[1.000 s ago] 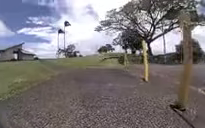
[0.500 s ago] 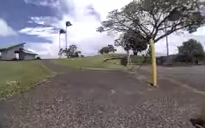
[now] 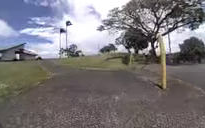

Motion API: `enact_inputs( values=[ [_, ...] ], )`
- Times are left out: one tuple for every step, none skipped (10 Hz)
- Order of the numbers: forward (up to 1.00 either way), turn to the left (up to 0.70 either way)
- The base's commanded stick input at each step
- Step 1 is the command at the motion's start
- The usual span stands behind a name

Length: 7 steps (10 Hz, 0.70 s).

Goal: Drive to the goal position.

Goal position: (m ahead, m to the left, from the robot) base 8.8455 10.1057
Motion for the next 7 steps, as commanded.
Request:
enact_inputs(
  values=[
    [0.7,0.0],
    [0.7,0.1],
    [0.7,0.24],
    [0.7,0.35],
    [0.7,0.35],
    [0.7,0.35],
    [0.7,0.18]
  ],
)
